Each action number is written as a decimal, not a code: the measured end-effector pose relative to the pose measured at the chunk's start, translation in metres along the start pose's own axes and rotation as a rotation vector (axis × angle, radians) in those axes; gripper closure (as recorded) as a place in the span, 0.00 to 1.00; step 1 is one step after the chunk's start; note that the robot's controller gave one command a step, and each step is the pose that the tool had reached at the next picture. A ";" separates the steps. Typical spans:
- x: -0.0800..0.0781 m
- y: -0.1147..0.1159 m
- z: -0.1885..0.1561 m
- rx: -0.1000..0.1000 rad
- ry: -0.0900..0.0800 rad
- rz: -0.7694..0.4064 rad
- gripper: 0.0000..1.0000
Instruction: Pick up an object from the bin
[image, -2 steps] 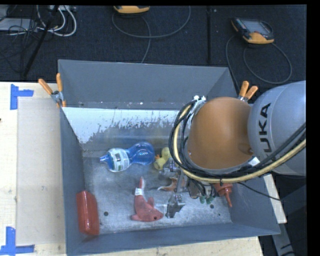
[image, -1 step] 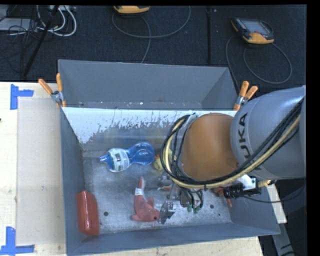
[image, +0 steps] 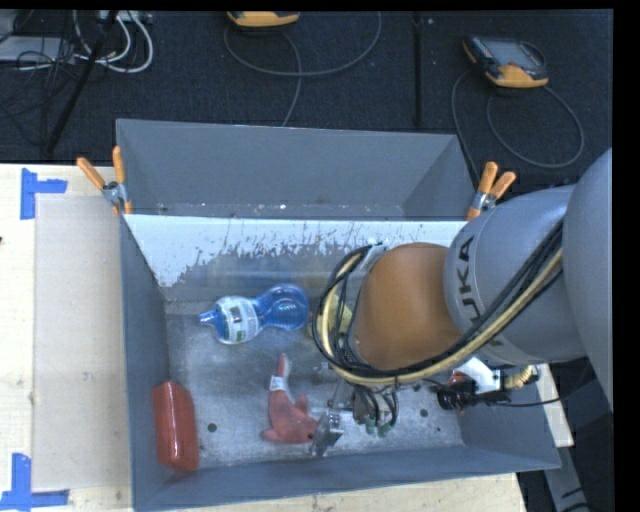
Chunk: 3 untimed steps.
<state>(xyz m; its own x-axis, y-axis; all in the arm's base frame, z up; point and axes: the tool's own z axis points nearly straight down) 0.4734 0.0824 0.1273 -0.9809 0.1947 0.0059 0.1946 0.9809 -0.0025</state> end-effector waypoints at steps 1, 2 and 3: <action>0.006 0.015 -0.013 -0.003 -0.005 0.111 0.00; 0.002 0.017 0.058 -0.005 -0.012 0.059 0.00; -0.002 0.019 0.054 -0.007 -0.014 0.124 1.00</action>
Offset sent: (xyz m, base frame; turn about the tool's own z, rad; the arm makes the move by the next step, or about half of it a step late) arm -0.0007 0.0170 -0.0573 0.0566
